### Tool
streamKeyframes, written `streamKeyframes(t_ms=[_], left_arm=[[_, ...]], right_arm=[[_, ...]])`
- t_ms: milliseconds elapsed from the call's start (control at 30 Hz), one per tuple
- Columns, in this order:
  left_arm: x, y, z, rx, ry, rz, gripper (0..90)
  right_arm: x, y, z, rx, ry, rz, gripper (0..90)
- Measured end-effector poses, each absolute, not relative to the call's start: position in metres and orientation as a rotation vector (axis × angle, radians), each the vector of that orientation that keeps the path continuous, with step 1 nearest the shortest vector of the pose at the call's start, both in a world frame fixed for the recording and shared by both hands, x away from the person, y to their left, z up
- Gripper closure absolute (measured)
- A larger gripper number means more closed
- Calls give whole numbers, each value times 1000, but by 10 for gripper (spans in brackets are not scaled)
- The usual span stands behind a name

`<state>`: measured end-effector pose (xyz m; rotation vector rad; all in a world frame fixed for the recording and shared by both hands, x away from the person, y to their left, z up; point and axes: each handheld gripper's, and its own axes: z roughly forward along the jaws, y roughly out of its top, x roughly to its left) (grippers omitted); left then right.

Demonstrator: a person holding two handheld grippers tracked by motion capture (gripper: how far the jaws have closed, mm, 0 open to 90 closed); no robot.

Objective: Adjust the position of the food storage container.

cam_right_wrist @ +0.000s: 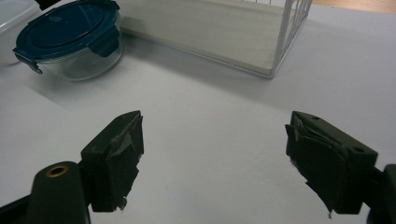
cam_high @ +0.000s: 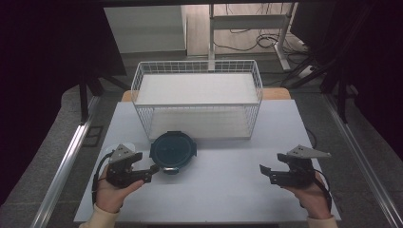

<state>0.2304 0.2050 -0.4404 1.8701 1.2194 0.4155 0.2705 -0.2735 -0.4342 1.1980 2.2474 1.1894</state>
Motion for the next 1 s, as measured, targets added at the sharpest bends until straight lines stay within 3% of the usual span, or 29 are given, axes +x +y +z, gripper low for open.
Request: streamKeyframes(t_ms=[1000], left_arm=[[233,211,-441,1851,1257,410,234]], right_arm=[[274,-274,-444,1191,2301,1155,247]])
